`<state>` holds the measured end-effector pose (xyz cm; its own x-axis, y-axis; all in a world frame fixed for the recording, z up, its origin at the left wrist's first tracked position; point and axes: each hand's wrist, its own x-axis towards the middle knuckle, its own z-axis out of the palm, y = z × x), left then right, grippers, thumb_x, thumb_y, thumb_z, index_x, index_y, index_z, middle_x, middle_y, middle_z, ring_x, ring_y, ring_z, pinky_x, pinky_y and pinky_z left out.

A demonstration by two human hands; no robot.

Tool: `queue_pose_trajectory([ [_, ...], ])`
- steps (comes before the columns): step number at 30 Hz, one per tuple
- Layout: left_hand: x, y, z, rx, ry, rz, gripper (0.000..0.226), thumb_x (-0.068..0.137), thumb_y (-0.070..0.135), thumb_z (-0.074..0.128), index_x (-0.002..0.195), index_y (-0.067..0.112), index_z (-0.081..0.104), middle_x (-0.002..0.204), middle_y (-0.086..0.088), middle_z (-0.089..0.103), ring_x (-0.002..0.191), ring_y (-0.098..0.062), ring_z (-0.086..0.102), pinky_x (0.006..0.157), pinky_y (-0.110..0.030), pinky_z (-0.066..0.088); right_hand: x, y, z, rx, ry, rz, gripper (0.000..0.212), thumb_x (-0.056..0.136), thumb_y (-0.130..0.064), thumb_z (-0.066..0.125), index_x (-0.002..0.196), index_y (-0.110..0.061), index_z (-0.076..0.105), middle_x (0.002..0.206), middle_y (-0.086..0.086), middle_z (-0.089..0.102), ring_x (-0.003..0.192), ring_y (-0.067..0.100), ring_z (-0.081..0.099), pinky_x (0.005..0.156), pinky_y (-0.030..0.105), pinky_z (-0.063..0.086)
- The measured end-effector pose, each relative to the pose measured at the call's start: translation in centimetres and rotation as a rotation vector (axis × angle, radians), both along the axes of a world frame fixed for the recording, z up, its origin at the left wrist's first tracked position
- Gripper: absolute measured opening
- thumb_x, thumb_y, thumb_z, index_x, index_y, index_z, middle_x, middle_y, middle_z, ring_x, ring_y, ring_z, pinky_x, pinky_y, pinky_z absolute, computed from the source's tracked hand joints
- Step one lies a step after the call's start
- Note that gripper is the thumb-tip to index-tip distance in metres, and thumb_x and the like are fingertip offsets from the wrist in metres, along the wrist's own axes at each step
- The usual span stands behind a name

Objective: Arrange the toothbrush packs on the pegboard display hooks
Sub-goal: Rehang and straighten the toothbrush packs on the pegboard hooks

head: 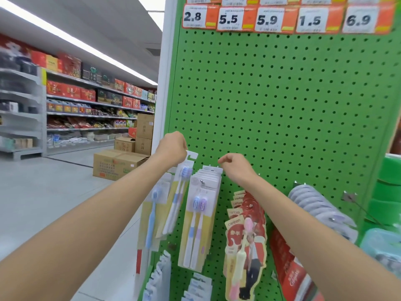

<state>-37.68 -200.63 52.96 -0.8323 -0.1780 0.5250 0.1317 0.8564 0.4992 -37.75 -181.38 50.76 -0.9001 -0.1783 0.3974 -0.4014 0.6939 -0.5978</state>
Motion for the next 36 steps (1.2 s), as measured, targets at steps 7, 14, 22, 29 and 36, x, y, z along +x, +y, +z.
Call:
queue_pose_trajectory([
  [7,-1.7,0.2,-0.3,-0.012,-0.063,-0.091,0.013,0.092,0.003,0.064,0.102,0.003,0.072,0.106,-0.01,0.07,0.08,-0.02,0.064,0.083,-0.032,0.056,-1.7,0.3,-0.6,0.003,-0.184,0.115,0.017,0.099,-0.015,0.051,0.096,-0.019,0.067,0.108,0.002,0.066,0.1,0.025,0.063,0.083,0.032,0.05],
  [14,-2.5,0.9,-0.9,0.148,-0.196,-0.25,0.005,0.089,0.0,0.065,0.089,0.004,0.069,0.099,-0.014,0.07,0.089,-0.026,0.07,0.081,-0.037,0.06,-2.3,0.4,-0.9,-0.086,-0.227,0.15,0.02,0.098,-0.016,0.053,0.088,-0.015,0.069,0.097,0.006,0.069,0.082,0.016,0.058,0.086,0.035,0.047],
  [22,-2.8,1.0,-1.2,0.218,-0.284,-0.348,0.01,0.091,-0.003,0.062,0.099,-0.005,0.067,0.089,-0.012,0.069,0.072,-0.015,0.067,0.06,-0.022,0.058,-3.3,1.2,-0.5,-0.027,-0.123,0.074,0.017,0.097,-0.008,0.05,0.092,-0.019,0.062,0.091,0.002,0.065,0.077,0.017,0.056,0.082,0.041,0.053],
  [29,-3.1,2.5,-1.3,0.23,-0.346,-0.411,0.015,0.092,0.004,0.063,0.105,0.0,0.069,0.085,-0.005,0.069,0.07,-0.012,0.064,0.054,-0.015,0.051,-3.3,1.1,-0.6,0.052,-0.128,0.081,0.024,0.097,-0.004,0.048,0.092,-0.022,0.065,0.097,0.001,0.066,0.079,0.018,0.057,0.085,0.045,0.053],
  [36,-4.6,1.5,-1.3,0.264,-0.252,-0.403,0.013,0.095,0.005,0.058,0.102,0.005,0.07,0.101,-0.012,0.071,0.083,-0.016,0.068,0.066,-0.021,0.057,-3.3,1.6,-0.8,0.105,-0.107,0.1,0.015,0.098,-0.013,0.054,0.104,-0.012,0.068,0.074,-0.005,0.058,0.056,0.013,0.042,0.052,0.022,0.038],
])
